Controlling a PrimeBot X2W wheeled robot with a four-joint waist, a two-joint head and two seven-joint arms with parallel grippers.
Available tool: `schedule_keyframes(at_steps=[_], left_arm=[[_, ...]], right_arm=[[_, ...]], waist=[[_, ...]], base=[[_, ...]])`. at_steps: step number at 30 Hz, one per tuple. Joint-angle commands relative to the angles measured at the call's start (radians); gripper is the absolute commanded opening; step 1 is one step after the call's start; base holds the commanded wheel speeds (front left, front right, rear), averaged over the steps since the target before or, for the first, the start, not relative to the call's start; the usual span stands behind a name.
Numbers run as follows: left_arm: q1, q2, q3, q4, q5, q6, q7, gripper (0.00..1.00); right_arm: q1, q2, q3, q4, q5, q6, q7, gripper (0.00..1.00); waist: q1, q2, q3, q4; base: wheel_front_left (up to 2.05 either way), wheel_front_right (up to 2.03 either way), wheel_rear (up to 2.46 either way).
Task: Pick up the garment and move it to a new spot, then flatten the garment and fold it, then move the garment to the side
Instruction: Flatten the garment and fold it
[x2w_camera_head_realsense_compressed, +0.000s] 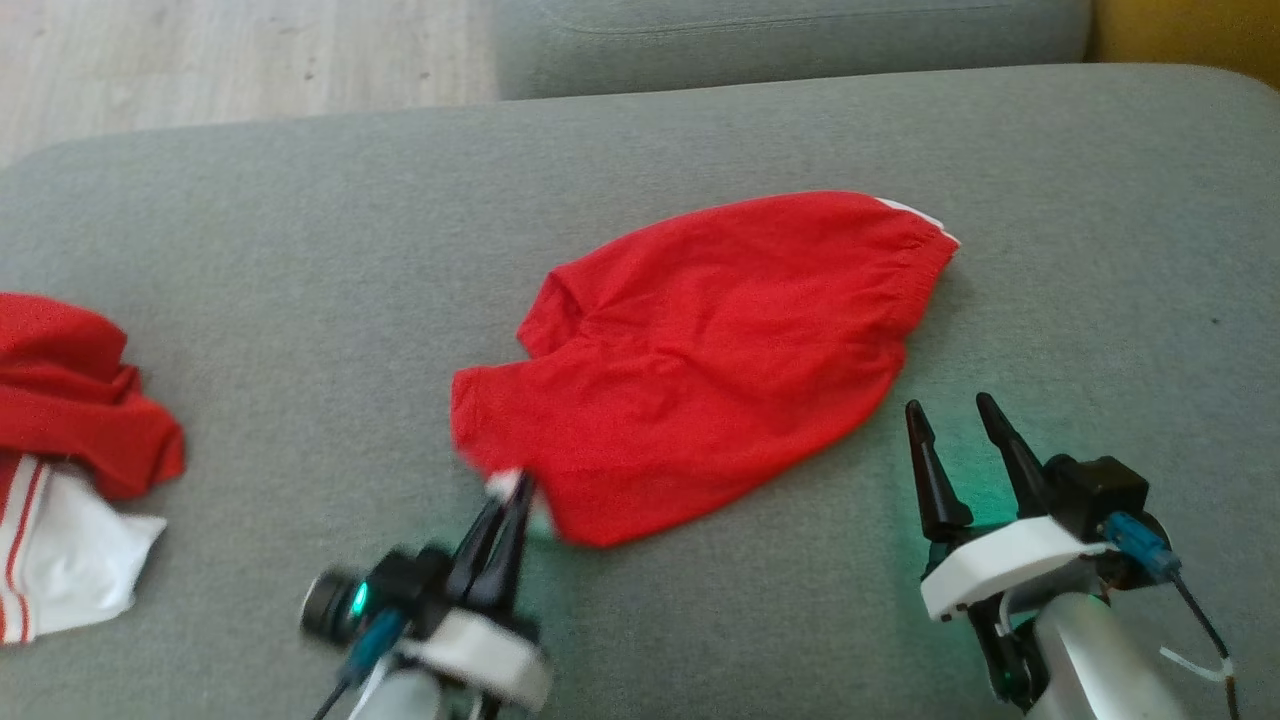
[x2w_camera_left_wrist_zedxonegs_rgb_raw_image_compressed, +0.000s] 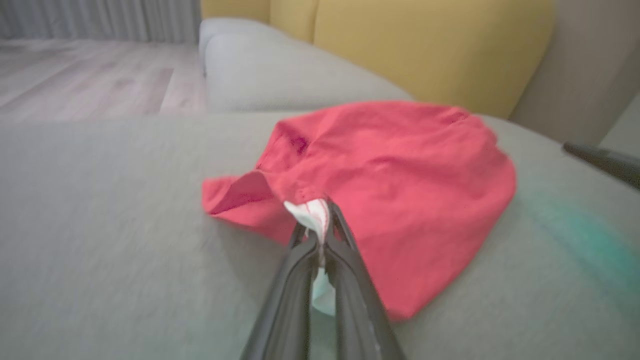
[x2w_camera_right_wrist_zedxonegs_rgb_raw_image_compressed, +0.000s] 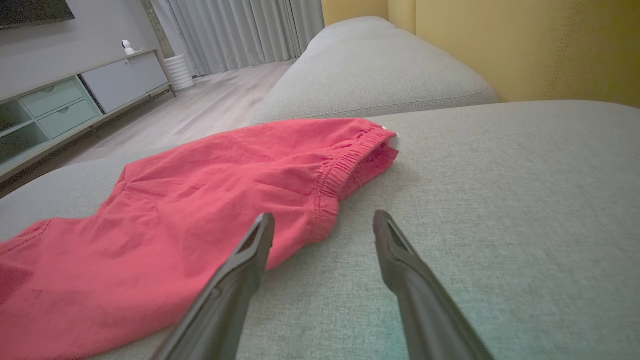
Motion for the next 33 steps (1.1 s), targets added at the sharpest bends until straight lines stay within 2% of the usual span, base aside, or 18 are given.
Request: schedule_keyframes(at_steps=[1, 6, 11, 14, 18, 21, 24, 26, 27, 30, 33], left_arm=[[-0.061, 0.001, 0.022, -0.038, 0.006, -0.005, -0.006, 0.00], [-0.166, 0.002, -0.090, -0.167, -0.003, -0.006, -0.006, 0.00], [-0.333, 0.018, -0.262, -0.241, -0.051, -0.006, -0.006, 0.00], [-0.450, 0.015, -0.349, -0.281, -0.099, -0.006, -0.006, 0.00], [-0.572, 0.005, -0.417, -0.328, -0.207, -0.006, -0.006, 0.00], [-0.613, 0.002, -0.400, -0.355, -0.327, 0.006, -0.006, 0.00], [-0.634, 0.002, -0.344, -0.338, -0.397, 0.081, -0.006, 0.00], [-0.628, 0.003, -0.297, -0.283, -0.401, 0.119, -0.006, 0.00], [-0.608, 0.028, -0.244, -0.219, -0.395, 0.144, -0.006, 0.00], [-0.564, 0.084, -0.166, -0.135, -0.371, 0.167, -0.006, 0.00], [-0.491, 0.122, -0.104, -0.053, -0.348, 0.167, -0.006, 0.00]], right_arm=[[-0.010, 0.007, 0.019, -0.023, 0.004, 0.008, -0.006, 1.00], [-0.007, 0.015, 0.019, -0.023, 0.004, 0.008, -0.006, 1.00], [-0.004, 0.021, 0.022, -0.027, 0.009, 0.008, -0.006, 1.00], [-0.001, 0.024, 0.022, -0.028, 0.013, 0.008, -0.006, 1.00], [0.002, 0.025, 0.018, -0.028, 0.016, 0.008, -0.006, 1.00], [0.003, 0.026, 0.021, -0.031, 0.028, 0.008, -0.006, 1.00], [-0.003, 0.026, 0.023, -0.035, 0.039, 0.008, -0.006, 1.00], [-0.008, 0.026, 0.020, -0.042, 0.045, 0.008, -0.006, 1.00], [-0.010, 0.026, 0.019, -0.049, 0.048, 0.008, -0.006, 1.00], [-0.014, 0.026, 0.015, -0.052, 0.045, 0.008, -0.006, 1.00], [-0.018, 0.026, 0.014, -0.052, 0.041, 0.008, -0.006, 1.00]], waist=[[0.0000, 0.0000, -0.002, -0.007], [0.0000, 0.0000, -0.002, -0.051], [0.0000, 0.0000, 0.009, -0.089], [0.0000, 0.0000, 0.014, -0.103], [0.0000, 0.0000, 0.016, -0.114], [0.0000, 0.0000, 0.017, -0.119], [0.0000, 0.0000, 0.027, -0.119], [0.0000, 0.0000, 0.038, -0.114], [0.0000, 0.0000, 0.047, -0.105], [0.0000, 0.0000, 0.061, -0.087], [0.0000, 0.0000, 0.073, -0.069]], base=[[0.00, 0.00, 0.00], [0.00, 0.00, 0.00], [0.00, 0.00, 0.00], [0.00, 0.00, 0.00], [0.00, 0.00, 0.00], [0.00, 0.00, 0.00], [0.00, 0.00, 0.00], [0.00, 0.00, 0.00], [0.00, 0.00, 0.00], [0.00, 0.00, 0.00], [0.00, 0.00, 0.00]])
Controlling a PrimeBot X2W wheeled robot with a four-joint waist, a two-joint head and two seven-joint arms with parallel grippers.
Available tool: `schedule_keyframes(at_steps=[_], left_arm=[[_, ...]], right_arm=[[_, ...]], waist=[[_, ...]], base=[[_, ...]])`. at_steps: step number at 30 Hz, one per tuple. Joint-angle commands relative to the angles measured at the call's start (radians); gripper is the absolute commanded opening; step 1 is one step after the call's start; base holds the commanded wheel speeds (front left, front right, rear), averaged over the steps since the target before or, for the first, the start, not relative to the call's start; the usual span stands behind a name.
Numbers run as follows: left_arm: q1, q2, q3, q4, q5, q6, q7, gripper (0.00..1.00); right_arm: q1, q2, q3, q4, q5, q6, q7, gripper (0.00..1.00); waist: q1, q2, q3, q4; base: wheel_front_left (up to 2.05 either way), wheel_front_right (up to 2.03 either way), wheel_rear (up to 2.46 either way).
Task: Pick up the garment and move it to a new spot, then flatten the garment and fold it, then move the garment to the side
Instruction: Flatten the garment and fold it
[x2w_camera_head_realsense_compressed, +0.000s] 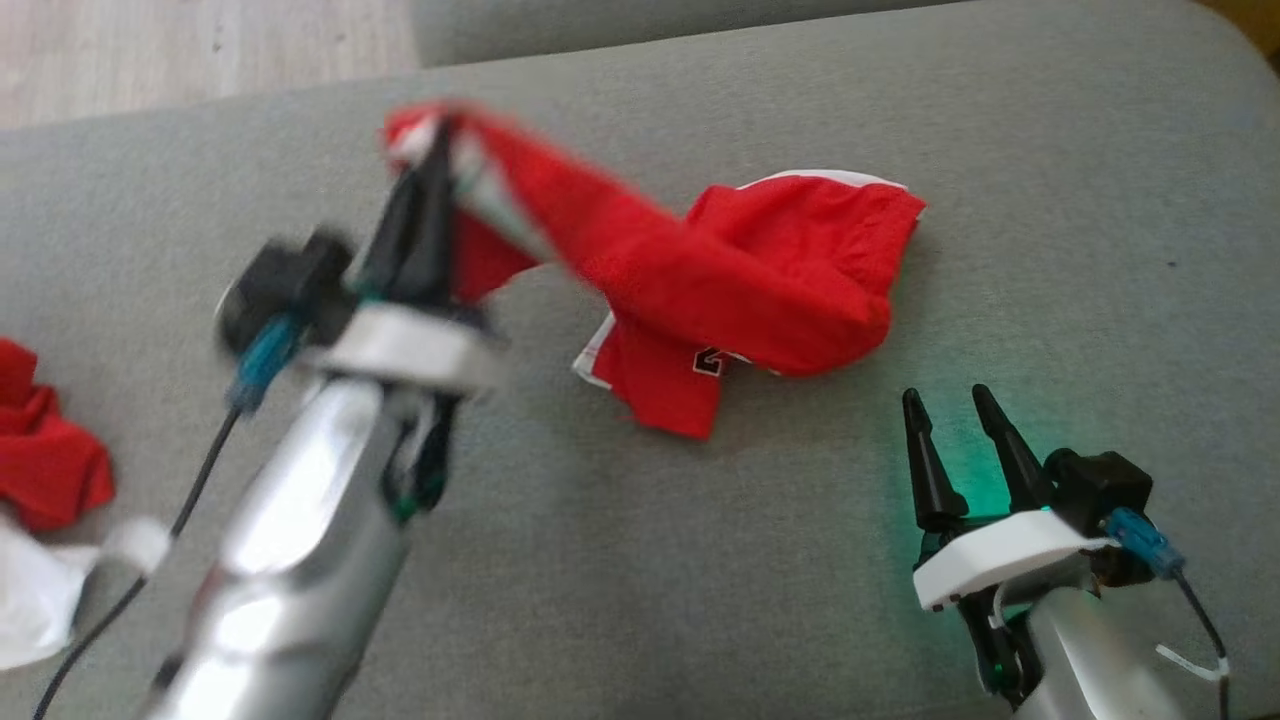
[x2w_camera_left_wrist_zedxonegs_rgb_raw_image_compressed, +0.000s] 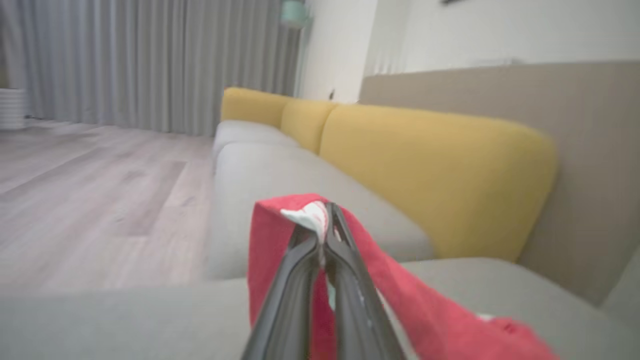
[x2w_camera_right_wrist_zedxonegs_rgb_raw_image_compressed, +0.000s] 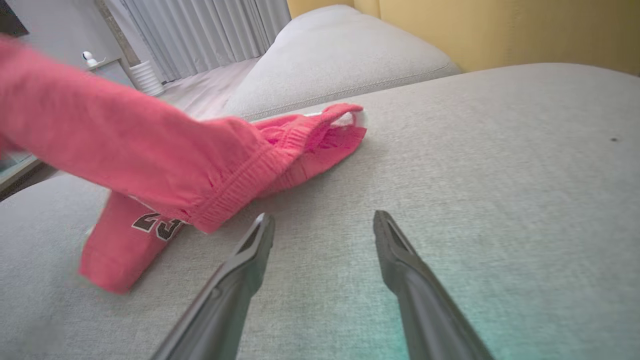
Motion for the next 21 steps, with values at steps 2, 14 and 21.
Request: schedule_keyframes(at_steps=[2, 14, 21], left_arm=[[0.052, 0.028, 0.076, 0.036, 0.021, -0.005, -0.004, 0.00], [0.223, -0.025, 0.313, 0.097, 0.189, -0.018, -0.004, 1.00], [0.325, -0.078, 0.418, 0.012, 0.292, -0.063, -0.004, 1.00]], right_arm=[[-0.025, 0.005, 0.020, -0.031, -0.005, 0.008, -0.006, 1.00], [-0.058, 0.005, 0.069, -0.040, -0.008, 0.008, -0.006, 1.00], [-0.043, 0.003, 0.156, -0.045, 0.018, 0.008, -0.006, 1.00]], waist=[[-0.0001, 0.0000, 0.018, 0.021], [-0.0001, 0.0000, 0.051, 0.053], [-0.0001, 0.0000, 0.042, 0.074]], base=[[0.00, 0.00, 0.00], [0.00, 0.00, 0.00], [0.00, 0.00, 0.00]])
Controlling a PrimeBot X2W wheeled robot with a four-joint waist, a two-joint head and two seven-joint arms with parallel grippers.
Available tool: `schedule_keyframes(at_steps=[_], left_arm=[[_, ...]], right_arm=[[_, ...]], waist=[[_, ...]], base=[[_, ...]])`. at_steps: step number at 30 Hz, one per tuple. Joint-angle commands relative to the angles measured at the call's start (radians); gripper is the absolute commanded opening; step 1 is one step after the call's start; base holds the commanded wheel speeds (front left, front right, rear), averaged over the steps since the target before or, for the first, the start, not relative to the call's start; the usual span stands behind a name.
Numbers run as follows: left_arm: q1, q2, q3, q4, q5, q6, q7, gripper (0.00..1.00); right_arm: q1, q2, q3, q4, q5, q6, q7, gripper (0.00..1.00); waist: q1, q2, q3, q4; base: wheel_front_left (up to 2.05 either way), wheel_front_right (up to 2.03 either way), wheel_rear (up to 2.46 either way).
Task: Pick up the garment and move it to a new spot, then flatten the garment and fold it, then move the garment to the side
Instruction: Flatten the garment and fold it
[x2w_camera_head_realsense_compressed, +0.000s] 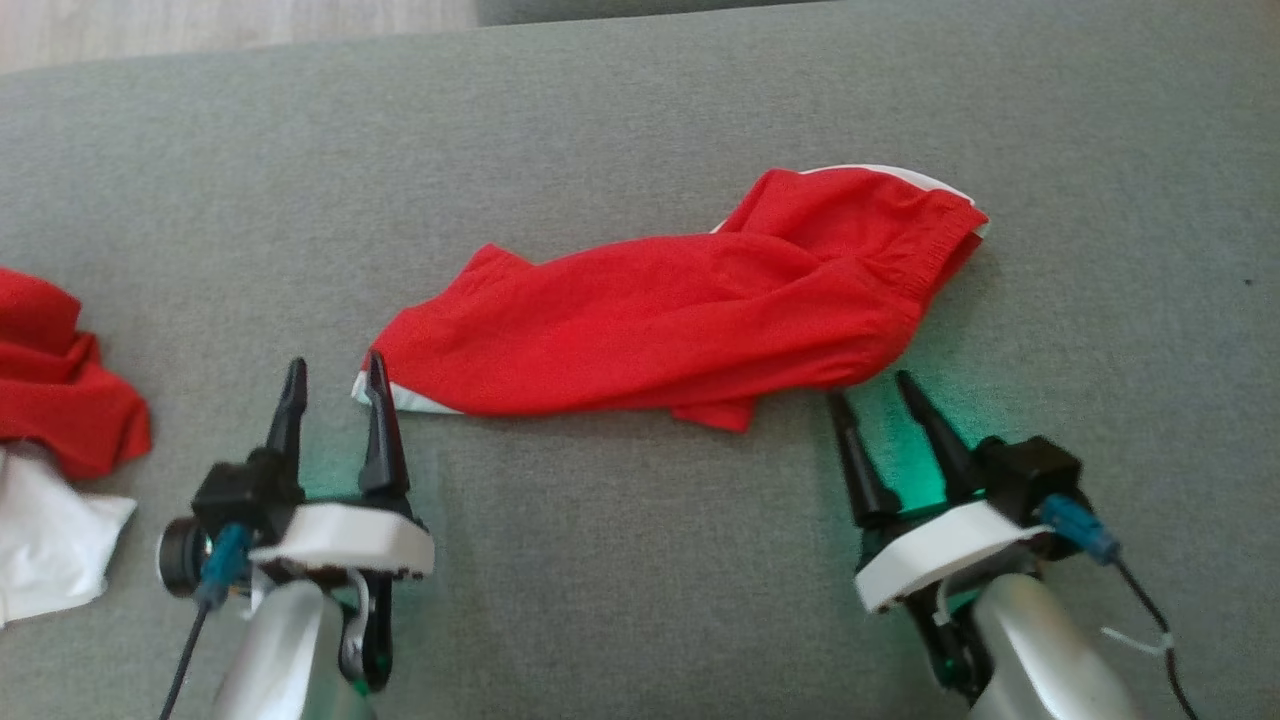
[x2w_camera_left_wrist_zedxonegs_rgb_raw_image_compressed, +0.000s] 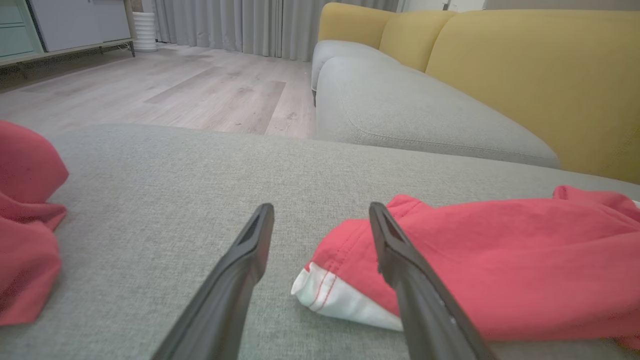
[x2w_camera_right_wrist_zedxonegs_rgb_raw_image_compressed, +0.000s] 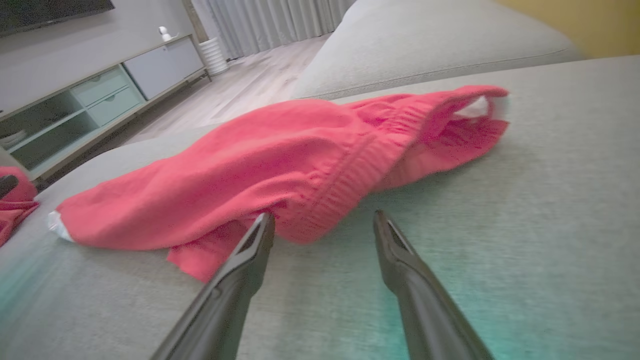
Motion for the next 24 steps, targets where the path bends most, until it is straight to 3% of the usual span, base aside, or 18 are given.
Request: schedule_keyframes(at_steps=[1, 8, 18, 24], left_arm=[[0.004, 0.003, 0.049, -0.052, 0.020, -0.013, -0.005, 1.00], [0.083, -0.013, 0.048, -0.115, 0.056, -0.053, -0.005, 1.00], [0.131, -0.014, -0.001, -0.136, 0.022, -0.050, -0.005, 1.00], [0.125, -0.014, -0.010, -0.141, 0.018, -0.047, -0.005, 1.00]], right_arm=[[-0.005, 0.001, 0.049, -0.029, 0.013, 0.008, -0.006, 1.00], [0.003, -0.018, 0.103, -0.033, 0.053, 0.008, -0.006, 1.00], [0.016, -0.016, 0.001, -0.010, 0.094, 0.008, -0.006, 1.00], [-0.006, -0.010, 0.003, -0.011, 0.111, 0.008, -0.006, 1.00]], waist=[[0.0000, 0.0000, -0.005, 0.008], [0.0000, 0.0000, -0.020, 0.043], [0.0000, 0.0000, -0.032, 0.073], [0.0000, 0.0000, -0.019, 0.083]], base=[[0.00, 0.00, 0.00], [0.00, 0.00, 0.00], [0.00, 0.00, 0.00], [0.00, 0.00, 0.00]])
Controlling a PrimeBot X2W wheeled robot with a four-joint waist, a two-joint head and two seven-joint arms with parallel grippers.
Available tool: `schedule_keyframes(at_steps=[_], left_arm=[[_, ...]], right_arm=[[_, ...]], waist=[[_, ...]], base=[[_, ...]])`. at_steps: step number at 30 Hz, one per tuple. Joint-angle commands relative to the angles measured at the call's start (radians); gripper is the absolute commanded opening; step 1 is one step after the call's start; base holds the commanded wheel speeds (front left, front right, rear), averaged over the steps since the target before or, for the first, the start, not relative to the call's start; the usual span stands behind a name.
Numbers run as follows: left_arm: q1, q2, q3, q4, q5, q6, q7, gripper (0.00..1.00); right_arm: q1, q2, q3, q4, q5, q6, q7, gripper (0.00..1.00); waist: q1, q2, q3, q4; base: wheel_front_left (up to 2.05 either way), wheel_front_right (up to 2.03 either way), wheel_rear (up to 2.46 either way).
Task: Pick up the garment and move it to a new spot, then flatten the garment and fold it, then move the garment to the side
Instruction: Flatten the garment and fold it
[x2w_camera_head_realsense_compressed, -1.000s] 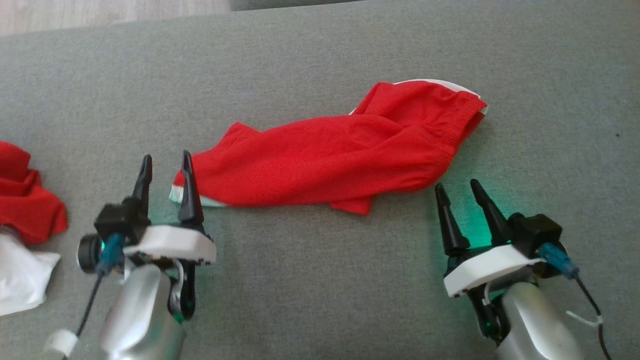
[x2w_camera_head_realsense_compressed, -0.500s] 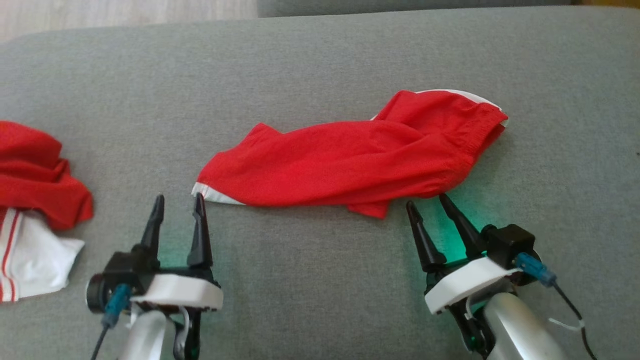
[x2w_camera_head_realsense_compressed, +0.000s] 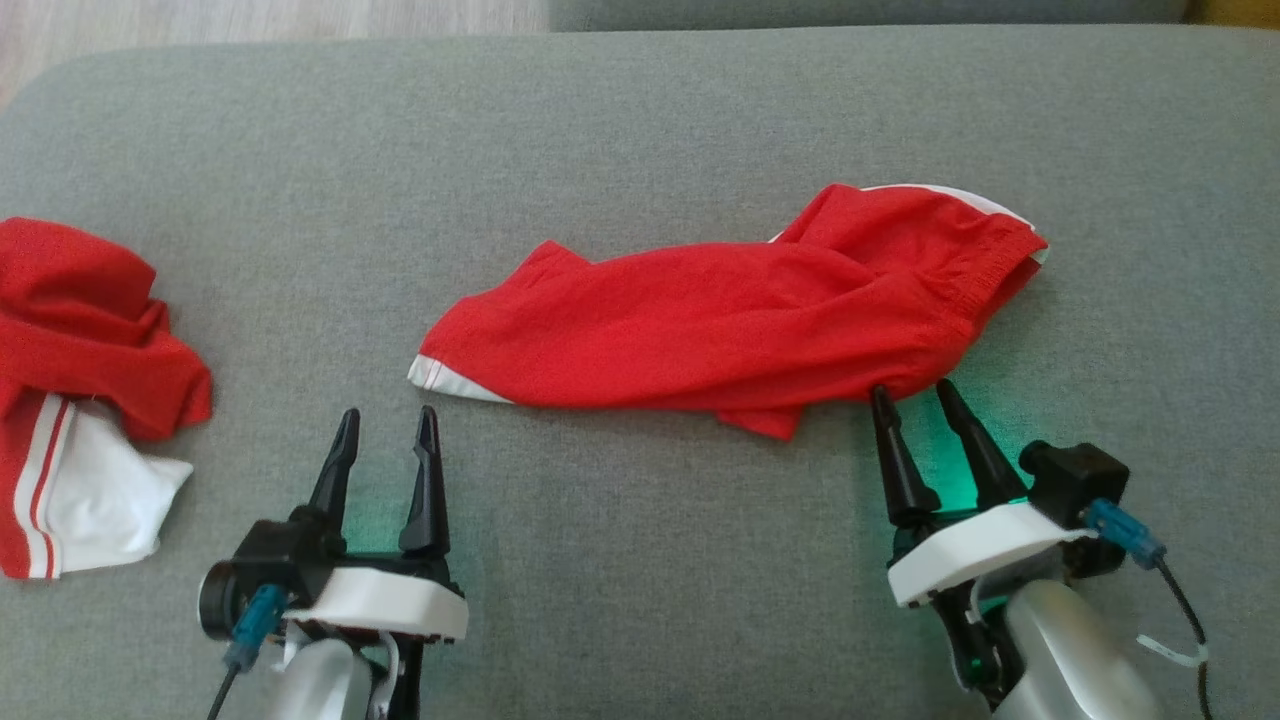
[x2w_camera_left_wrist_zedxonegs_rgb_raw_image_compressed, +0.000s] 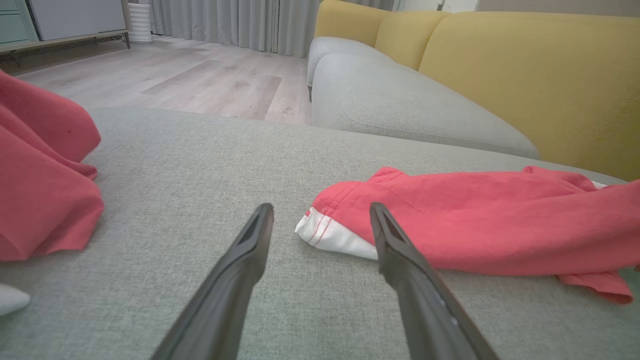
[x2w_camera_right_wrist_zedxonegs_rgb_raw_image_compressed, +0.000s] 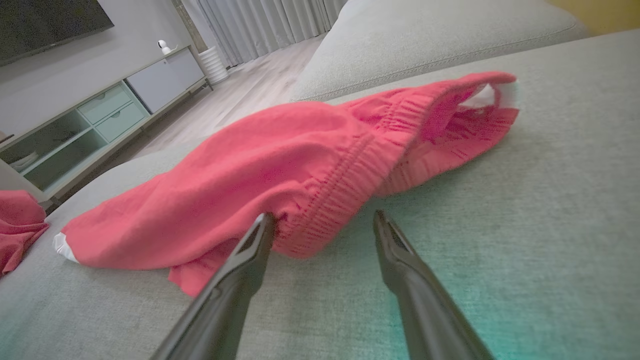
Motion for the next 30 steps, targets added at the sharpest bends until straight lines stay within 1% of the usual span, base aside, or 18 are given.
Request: schedule_keyframes(at_steps=[1, 3, 4, 5, 6, 7, 8, 15, 21, 24, 30], left_arm=[[-0.014, 0.004, 0.027, -0.032, -0.004, 0.007, -0.005, 1.00], [-0.018, 0.004, 0.026, -0.032, -0.003, 0.007, -0.005, 1.00], [-0.019, 0.004, 0.026, -0.033, -0.002, 0.007, -0.005, 1.00], [-0.021, 0.004, 0.026, -0.033, -0.002, 0.007, -0.005, 1.00], [-0.022, 0.004, 0.026, -0.032, -0.002, 0.007, -0.005, 1.00], [-0.022, 0.004, 0.027, -0.032, -0.002, 0.007, -0.005, 1.00], [-0.022, 0.004, 0.027, -0.032, -0.001, 0.007, -0.005, 1.00], [-0.006, 0.004, 0.029, -0.024, 0.002, 0.003, -0.005, 1.00], [0.030, 0.004, 0.021, -0.012, 0.005, -0.004, -0.005, 1.00], [0.063, 0.004, 0.022, -0.006, 0.007, -0.005, -0.005, 1.00], [0.125, 0.004, 0.021, 0.003, 0.003, -0.005, -0.005, 1.00]], right_arm=[[-0.021, 0.009, 0.034, -0.029, 0.011, 0.008, -0.006, 1.00], [-0.028, 0.009, 0.050, -0.034, 0.018, 0.008, -0.006, 1.00], [-0.031, 0.008, 0.058, -0.040, 0.021, 0.008, -0.006, 0.93], [-0.033, 0.006, 0.065, -0.046, 0.025, 0.008, -0.006, 0.66], [-0.033, 0.005, 0.071, -0.051, 0.031, 0.008, -0.006, 0.33], [-0.034, 0.001, 0.077, -0.059, 0.034, 0.008, -0.006, 0.03], [-0.033, -0.003, 0.082, -0.068, 0.038, 0.008, -0.006, 0.00], [-0.012, -0.024, 0.095, -0.136, 0.057, 0.008, -0.006, 0.00], [0.023, -0.048, 0.127, -0.232, 0.084, 0.008, -0.006, 0.00], [0.050, -0.075, 0.157, -0.270, 0.126, 0.008, -0.006, 0.00], [0.087, -0.178, 0.226, -0.316, 0.224, 0.008, -0.006, 0.00]], waist=[[0.0001, 0.0000, 0.005, 0.002], [0.0001, 0.0000, 0.009, 0.004], [0.0001, 0.0000, 0.011, 0.004], [0.0001, 0.0000, 0.013, 0.005], [0.0001, 0.0000, 0.014, 0.005], [0.0001, 0.0000, 0.014, 0.004], [0.0001, 0.0000, 0.014, 0.003], [0.0001, 0.0000, -0.011, -0.011], [0.0001, 0.0000, -0.081, -0.032], [0.0001, 0.0000, -0.129, -0.048], [0.0001, 0.0000, -0.181, -0.080]], base=[[0.00, 0.00, 0.00], [0.00, 0.00, 0.00], [0.00, 0.00, 0.00], [0.00, 0.00, 0.00], [0.00, 0.00, 0.00], [0.00, 0.00, 0.00], [0.00, 0.00, 0.00], [0.00, 0.00, 0.00], [0.00, 0.00, 0.00], [0.00, 0.00, 0.00], [0.00, 0.00, 0.00]])
